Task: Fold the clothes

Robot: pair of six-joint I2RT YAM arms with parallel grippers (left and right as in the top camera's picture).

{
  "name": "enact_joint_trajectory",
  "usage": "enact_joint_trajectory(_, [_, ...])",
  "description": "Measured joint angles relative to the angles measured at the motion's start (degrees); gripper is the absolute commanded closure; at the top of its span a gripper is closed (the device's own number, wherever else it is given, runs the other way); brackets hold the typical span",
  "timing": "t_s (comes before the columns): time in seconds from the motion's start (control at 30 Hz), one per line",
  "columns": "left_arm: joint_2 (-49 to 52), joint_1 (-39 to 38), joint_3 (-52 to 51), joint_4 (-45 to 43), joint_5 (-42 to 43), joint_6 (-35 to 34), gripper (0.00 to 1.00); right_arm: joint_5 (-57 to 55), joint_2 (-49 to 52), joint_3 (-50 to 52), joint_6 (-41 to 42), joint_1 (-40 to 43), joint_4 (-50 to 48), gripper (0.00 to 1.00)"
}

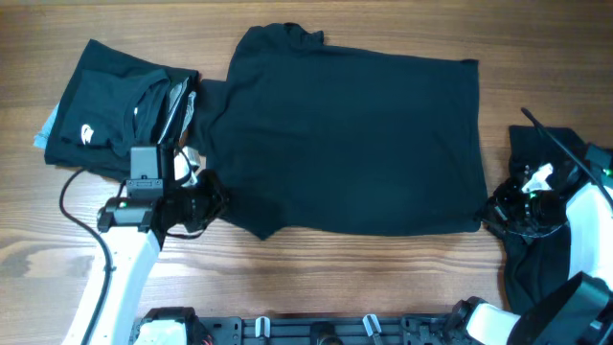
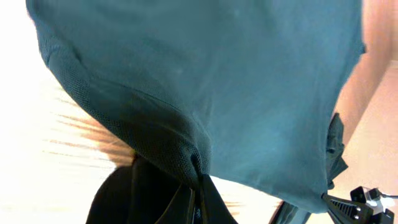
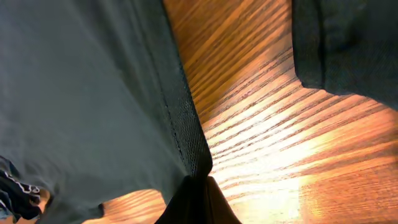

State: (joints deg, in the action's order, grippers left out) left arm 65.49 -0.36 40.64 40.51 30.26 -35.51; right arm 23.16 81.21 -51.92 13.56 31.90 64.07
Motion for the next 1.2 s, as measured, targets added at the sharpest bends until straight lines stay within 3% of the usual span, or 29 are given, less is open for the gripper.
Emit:
enact_joint_trajectory(0.3, [-2.36, 0.0, 0.26, 0.2, -6.6, 0.96, 0.96, 0.0, 0.0, -0.02, 2.29, 0.0, -5.25, 0.96])
enact_joint_trajectory(0.8, [-2.32, 0.0, 0.26, -12.5, -10.97, 0.96, 0.96, 5.79, 11.45, -0.07, 4.35, -0.11, -14.88, 0.96])
enact_joint_trajectory(1.07, [2.16, 0.0, 0.28, -12.92, -11.87, 0.96, 0.96, 9.2, 11.8, -0.09, 5.25, -1.92, -16.57, 0.95])
enact_joint_trajectory(1.1, [2.23, 0.0, 0.28, -12.17, -11.89, 0.96, 0.96, 9.2, 11.8, -0.11, 5.27, -1.99, -16.13, 0.8])
enact_joint_trajectory(1.13, [2.23, 0.0, 0.28, -11.47, -11.82, 0.96, 0.96, 8.76, 11.8, -0.13, 5.25, -2.03, -15.08, 0.58])
enact_joint_trajectory(1.2, [2.23, 0.0, 0.37, -9.44, -11.74, 0.96, 0.96, 7.1, 11.8, -0.2, 5.57, -2.03, -12.76, 0.5])
